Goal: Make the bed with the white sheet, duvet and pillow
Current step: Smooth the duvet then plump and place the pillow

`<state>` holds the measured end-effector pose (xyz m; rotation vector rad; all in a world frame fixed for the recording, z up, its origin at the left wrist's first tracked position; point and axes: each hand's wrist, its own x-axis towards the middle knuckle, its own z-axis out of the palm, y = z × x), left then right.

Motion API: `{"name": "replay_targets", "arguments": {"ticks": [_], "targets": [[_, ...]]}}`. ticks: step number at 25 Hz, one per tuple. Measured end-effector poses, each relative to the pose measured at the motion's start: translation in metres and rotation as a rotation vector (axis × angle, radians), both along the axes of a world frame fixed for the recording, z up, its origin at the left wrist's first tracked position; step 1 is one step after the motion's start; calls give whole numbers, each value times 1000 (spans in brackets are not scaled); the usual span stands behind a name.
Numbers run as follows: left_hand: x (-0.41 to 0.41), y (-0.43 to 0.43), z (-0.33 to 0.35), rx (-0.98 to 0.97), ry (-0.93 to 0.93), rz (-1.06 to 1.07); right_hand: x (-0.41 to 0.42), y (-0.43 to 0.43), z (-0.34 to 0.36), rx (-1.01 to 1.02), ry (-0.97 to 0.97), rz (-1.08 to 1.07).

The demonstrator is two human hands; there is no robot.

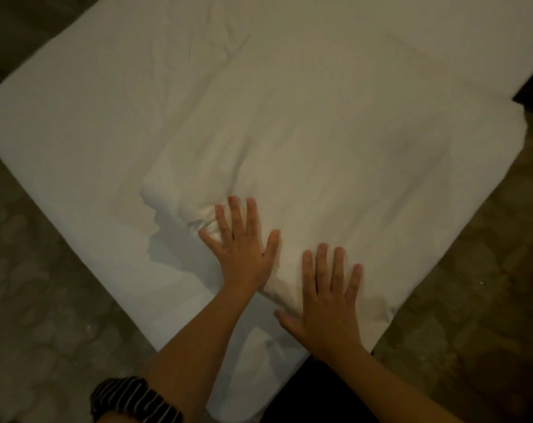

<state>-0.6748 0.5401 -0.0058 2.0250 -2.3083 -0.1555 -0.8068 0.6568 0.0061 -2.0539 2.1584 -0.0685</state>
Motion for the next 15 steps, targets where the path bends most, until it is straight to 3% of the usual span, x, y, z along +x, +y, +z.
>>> {"name": "replay_targets", "arguments": {"ticks": [4,6,10,15], "targets": [[64,3,10,-21,-64,-553,2,18,4,2,62,86],[84,-5,17,-57,-125,-724,6,19,3,-40,58,50],[74,-11,20,-151,-212,-693,10,1,0,-179,153,39],[74,-15,19,-384,-127,-665,13,-9,18,-300,-2,62]]}}
